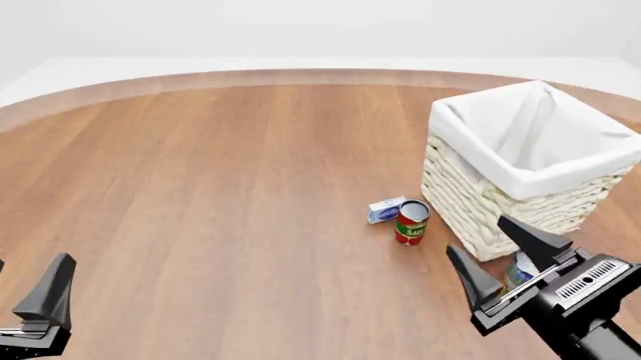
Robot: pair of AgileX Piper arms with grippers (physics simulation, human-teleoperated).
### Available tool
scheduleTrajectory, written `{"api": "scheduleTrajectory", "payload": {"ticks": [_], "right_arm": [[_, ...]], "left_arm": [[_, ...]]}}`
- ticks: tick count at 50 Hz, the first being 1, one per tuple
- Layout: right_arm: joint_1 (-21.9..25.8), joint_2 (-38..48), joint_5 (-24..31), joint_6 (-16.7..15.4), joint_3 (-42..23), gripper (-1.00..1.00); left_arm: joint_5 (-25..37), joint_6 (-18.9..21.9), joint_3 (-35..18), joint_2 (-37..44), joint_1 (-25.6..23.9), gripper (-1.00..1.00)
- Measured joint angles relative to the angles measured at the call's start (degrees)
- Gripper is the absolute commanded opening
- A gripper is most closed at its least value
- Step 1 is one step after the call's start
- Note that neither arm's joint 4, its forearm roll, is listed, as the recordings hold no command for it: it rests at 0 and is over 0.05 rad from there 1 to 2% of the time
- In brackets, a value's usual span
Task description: Pick up the ketchup, and put it in the basket.
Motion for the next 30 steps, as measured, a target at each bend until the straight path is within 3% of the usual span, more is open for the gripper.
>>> {"api": "scheduleTrajectory", "payload": {"ticks": [12,30], "right_arm": [[6.82,7.46,-5.84,0.06,-1.05,1.00],[14.42,11.80,-7.25,1.37,-4.03,1.00]], "left_arm": [[0.00,0.00,0.00,0.00,0.00,1.00],[0.00,0.00,0.00,0.00,0.00,1.00]]}}
